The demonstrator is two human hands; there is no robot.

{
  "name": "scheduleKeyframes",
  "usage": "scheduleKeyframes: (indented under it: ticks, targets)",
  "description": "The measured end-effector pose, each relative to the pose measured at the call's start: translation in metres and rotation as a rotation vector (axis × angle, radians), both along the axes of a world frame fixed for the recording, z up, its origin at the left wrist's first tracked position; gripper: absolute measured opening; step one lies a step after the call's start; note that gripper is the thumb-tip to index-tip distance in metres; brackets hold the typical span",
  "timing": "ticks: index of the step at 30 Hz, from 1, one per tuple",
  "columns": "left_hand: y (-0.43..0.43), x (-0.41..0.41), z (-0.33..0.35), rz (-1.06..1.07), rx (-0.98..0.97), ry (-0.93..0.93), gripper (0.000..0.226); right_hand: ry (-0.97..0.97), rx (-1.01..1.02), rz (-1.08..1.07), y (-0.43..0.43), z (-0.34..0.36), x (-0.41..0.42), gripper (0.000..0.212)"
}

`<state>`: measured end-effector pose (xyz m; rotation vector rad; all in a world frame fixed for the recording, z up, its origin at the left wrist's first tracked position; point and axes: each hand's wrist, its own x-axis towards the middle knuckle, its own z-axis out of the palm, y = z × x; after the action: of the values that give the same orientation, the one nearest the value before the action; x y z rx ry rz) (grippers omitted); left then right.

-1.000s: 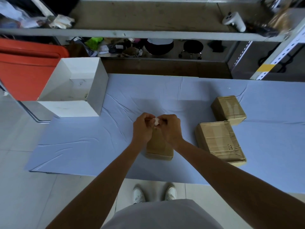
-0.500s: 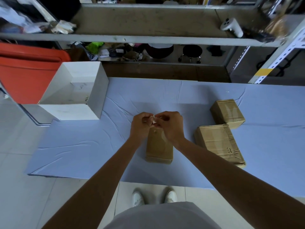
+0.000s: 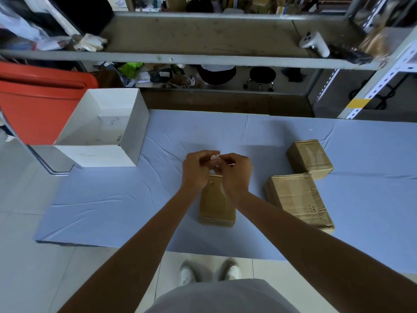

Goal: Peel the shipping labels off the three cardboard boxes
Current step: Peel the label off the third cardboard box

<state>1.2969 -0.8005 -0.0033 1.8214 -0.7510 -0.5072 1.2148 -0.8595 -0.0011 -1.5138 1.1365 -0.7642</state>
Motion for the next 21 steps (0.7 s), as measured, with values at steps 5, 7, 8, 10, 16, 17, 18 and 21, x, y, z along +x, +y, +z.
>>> scheduleKeyframes:
  ticks: [5,7,8,10,16,17,18,21]
  targets:
    - [0.0,0.001,0.0,0.064,-0.003,0.009,0.015,-0.038,-0.082,0.116,0.002,0.004,-0.003,0.006]
    - [0.001,0.004,0.001,0.141,-0.006,0.133,0.013,-0.005,-0.115,0.216,0.002,0.003,-0.005,0.012]
    - [0.001,0.004,0.001,0.156,-0.008,0.169,0.014,0.015,-0.125,0.244,0.001,0.003,-0.006,0.016]
    - [0.0,0.003,0.0,0.149,-0.004,0.146,0.012,0.02,-0.11,0.244,-0.001,0.004,-0.008,0.015]
    - [0.0,0.003,0.009,0.117,-0.04,0.059,0.01,-0.058,-0.058,0.257,-0.008,0.01,-0.011,0.012]
    - [0.0,0.004,0.01,0.099,-0.043,0.048,0.01,-0.057,-0.061,0.267,-0.009,0.01,-0.011,0.015]
    - [0.001,0.005,0.01,0.087,-0.049,0.051,0.01,-0.052,-0.063,0.276,-0.009,0.011,-0.011,0.018]
    - [0.003,0.006,0.011,0.055,-0.034,0.049,0.009,-0.033,-0.061,0.264,-0.009,0.011,-0.01,0.021]
